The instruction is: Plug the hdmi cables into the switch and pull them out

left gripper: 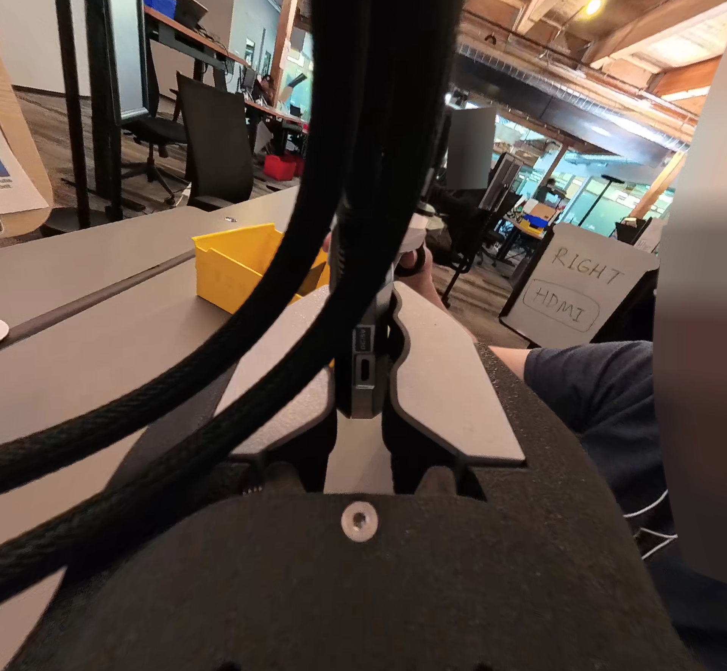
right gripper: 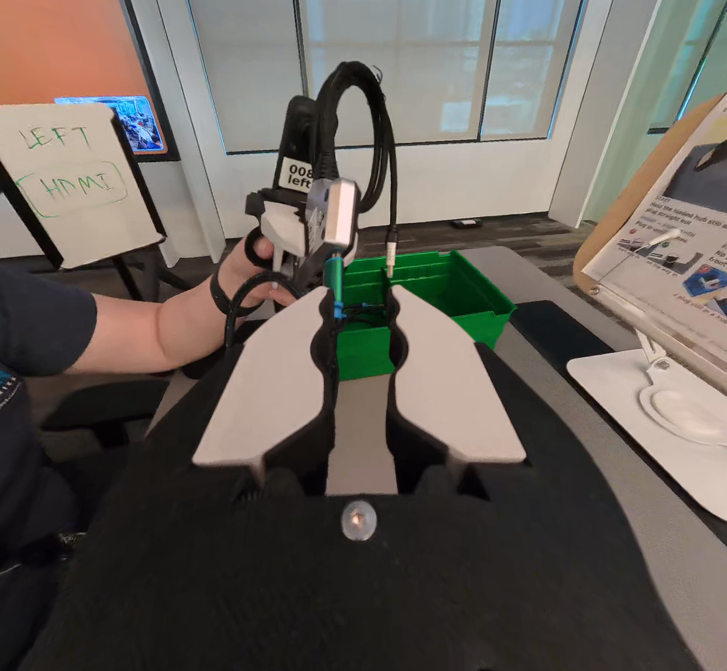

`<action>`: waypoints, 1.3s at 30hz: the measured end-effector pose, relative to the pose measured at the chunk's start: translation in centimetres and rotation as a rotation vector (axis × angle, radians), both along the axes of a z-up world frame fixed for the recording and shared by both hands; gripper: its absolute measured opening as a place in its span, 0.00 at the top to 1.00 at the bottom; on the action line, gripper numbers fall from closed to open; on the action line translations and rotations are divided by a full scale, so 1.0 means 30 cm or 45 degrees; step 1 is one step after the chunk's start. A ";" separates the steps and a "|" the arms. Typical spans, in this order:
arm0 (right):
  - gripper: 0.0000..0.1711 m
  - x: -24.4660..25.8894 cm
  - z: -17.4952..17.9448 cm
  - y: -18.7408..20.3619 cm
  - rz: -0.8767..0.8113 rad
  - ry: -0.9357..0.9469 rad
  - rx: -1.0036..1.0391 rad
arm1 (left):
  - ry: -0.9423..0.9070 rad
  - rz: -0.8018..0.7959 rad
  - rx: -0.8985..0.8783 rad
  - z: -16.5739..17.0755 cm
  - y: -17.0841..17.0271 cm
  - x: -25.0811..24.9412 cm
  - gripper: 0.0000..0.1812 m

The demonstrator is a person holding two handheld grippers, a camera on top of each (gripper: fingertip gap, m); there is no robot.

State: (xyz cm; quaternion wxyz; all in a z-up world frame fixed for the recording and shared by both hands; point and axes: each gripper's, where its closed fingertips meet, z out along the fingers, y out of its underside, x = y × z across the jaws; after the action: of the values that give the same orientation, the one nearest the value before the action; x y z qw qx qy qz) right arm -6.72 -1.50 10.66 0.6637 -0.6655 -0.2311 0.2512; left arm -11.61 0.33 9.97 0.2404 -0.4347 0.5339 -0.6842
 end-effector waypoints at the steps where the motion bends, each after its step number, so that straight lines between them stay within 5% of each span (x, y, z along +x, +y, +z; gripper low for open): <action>1: 0.86 -0.004 -0.003 0.004 -0.004 -0.004 0.004 | 0.010 -0.005 0.021 -0.007 -0.008 0.002 0.87; 14: 0.82 -0.082 -0.093 0.013 0.062 -0.083 -0.215 | 0.090 -0.071 0.038 -0.044 -0.042 0.011 0.87; 20: 0.93 -0.088 -0.121 -0.005 0.228 0.110 -0.428 | 0.104 -0.043 0.059 -0.059 -0.030 0.021 0.87; 39: 0.94 -0.081 -0.209 0.026 0.297 0.167 -0.571 | 0.308 -0.085 0.086 -0.159 -0.006 0.026 0.87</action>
State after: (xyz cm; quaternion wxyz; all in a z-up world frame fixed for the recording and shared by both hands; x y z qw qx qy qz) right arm -9.16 -0.70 4.37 0.4796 -0.7473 -0.2011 0.4136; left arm -10.83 0.16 5.21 0.1657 -0.4876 0.5958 -0.6162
